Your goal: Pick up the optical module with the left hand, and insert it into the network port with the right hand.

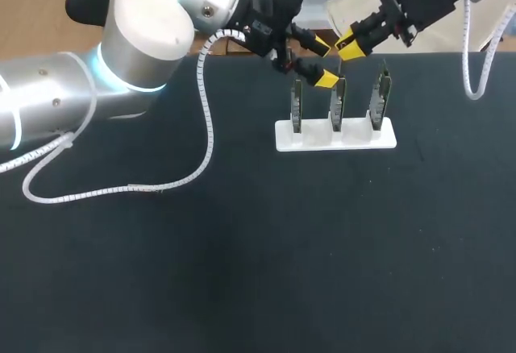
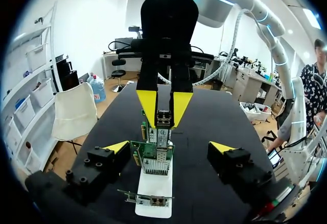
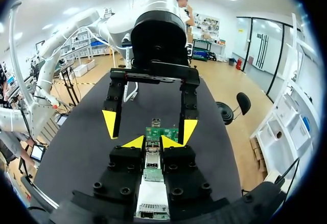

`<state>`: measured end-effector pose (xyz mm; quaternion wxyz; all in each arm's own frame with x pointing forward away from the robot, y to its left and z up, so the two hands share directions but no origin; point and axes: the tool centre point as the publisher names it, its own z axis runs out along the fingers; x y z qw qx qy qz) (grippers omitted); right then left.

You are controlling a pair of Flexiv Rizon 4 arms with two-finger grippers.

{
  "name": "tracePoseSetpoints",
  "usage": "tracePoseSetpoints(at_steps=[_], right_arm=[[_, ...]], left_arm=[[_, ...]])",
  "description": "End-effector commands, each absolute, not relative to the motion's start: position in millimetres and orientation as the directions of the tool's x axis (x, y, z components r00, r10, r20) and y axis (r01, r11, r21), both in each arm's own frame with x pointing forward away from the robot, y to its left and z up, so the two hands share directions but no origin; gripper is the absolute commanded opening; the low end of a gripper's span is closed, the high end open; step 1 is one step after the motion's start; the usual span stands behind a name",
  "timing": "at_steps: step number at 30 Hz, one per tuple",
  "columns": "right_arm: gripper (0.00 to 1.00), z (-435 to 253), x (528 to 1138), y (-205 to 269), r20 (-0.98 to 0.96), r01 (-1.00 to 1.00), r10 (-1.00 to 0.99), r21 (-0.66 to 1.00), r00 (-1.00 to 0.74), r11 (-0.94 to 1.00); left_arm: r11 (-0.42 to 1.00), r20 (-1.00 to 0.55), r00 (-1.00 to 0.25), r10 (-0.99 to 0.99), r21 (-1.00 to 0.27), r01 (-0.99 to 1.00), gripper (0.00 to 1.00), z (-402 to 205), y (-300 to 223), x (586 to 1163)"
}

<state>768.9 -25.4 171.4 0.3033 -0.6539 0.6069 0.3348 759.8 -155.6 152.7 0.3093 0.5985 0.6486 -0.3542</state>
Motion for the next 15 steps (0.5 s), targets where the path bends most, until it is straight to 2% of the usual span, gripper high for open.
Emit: tracePoseSetpoints(at_steps=[1,15], right_arm=[[0.0,170.1,766.3,-25.5,-0.807,-0.997,-0.59,0.01,0.034,-0.071],[0.0,168.0,766.2,-26.2,-0.814,-0.999,-0.581,0.012,0.02,-0.05]], left_arm=[[0.031,-0.822,-0.094,0.562,-0.092,0.995,1.0,153.2,-156.7,761.9],[0.031,-0.822,-0.094,0.562,-0.092,0.995,1.0,153.2,-156.7,761.9]])
